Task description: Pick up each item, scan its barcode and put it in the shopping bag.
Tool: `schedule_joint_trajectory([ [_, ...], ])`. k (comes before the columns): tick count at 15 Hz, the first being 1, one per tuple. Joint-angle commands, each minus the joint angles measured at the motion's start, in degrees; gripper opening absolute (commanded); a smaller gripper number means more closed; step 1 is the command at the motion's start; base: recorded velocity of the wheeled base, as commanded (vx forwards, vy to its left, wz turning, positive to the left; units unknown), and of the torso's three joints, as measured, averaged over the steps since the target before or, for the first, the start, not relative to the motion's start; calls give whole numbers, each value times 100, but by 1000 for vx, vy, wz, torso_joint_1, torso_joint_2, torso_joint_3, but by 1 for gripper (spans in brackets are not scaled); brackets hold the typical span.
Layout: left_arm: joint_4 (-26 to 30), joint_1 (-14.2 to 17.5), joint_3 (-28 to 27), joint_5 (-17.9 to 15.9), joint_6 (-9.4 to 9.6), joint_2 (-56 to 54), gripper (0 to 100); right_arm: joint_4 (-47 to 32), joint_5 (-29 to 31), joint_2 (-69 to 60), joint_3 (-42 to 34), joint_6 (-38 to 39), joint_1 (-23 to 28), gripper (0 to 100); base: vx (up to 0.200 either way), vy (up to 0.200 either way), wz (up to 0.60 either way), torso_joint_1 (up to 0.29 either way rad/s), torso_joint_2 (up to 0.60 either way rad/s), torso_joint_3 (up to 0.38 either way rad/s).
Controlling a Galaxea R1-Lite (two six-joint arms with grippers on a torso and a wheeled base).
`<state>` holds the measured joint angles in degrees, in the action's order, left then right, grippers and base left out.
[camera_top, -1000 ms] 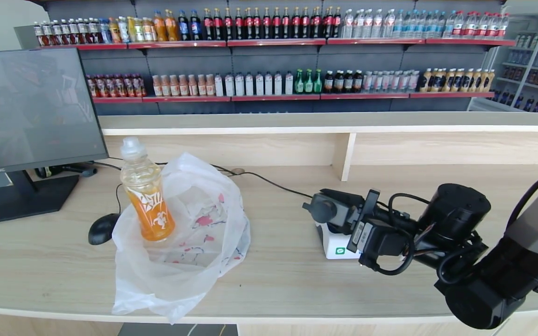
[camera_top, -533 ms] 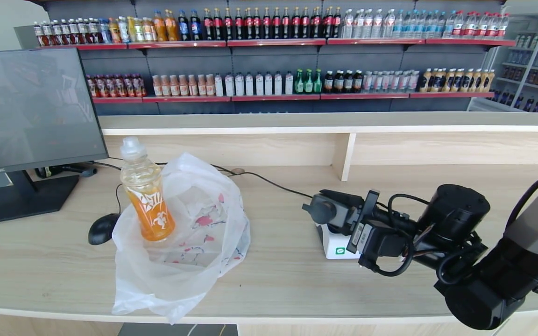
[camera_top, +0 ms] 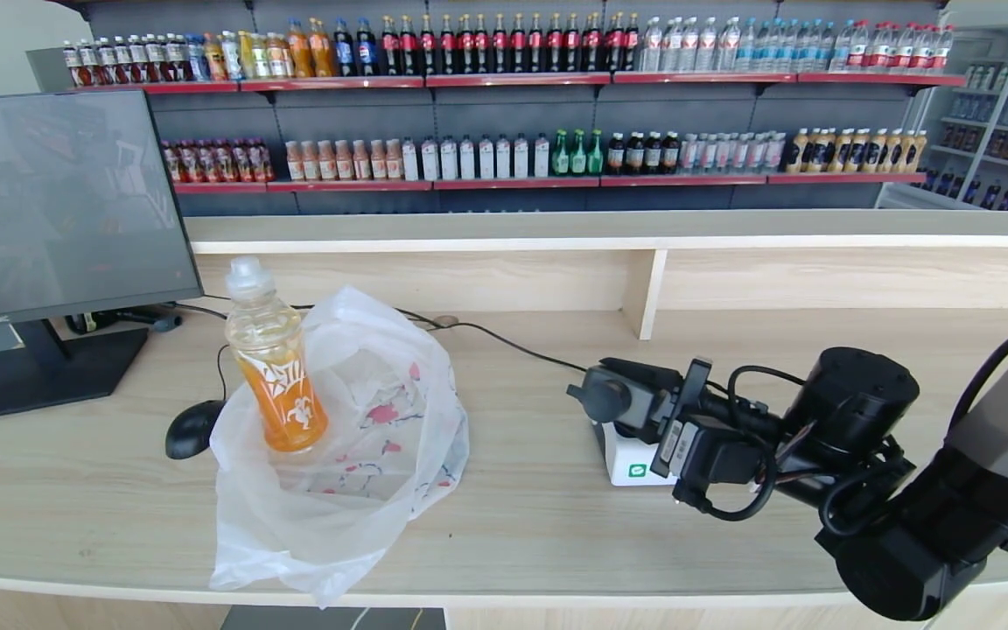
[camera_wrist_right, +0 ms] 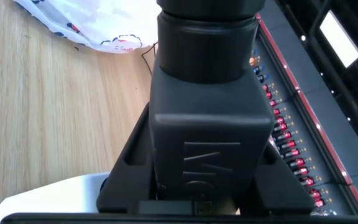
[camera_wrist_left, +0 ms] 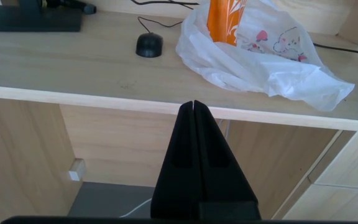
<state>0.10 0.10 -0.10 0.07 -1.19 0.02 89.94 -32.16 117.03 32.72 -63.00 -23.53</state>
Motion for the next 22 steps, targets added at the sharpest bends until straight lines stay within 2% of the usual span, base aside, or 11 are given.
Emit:
schedule_joint_trajectory([
  [1,-1,-1,1,1,-4,-2,0,6,-1,-31,-2,-2,-3,0,0,0,0,0,0,0],
  [8,-1,-1,1,1,-4,-2,0,6,-1,-295,-134,174,-47,0,0,0,0,0,0,0],
  [12,-1,-1,1,1,-4,-2,0,6,8,-743,94,816,-47,0,0,0,0,0,0,0],
  [15,-1,-1,1,1,-4,-2,0,6,78,-1024,261,1659,-29,0,0,0,0,0,0,0],
  [19,-1,-1,1,1,5,-2,0,6,131,-1059,279,1967,-55,0,0,0,0,0,0,0],
  [20,-1,-1,1,1,14,-2,0,6,395,-1130,323,2266,-64,0,0,0,0,0,0,0],
  [22,-1,-10,1,-7,23,-2,0,6,1098,-1218,252,3338,-222,0,0,0,0,0,0,0],
])
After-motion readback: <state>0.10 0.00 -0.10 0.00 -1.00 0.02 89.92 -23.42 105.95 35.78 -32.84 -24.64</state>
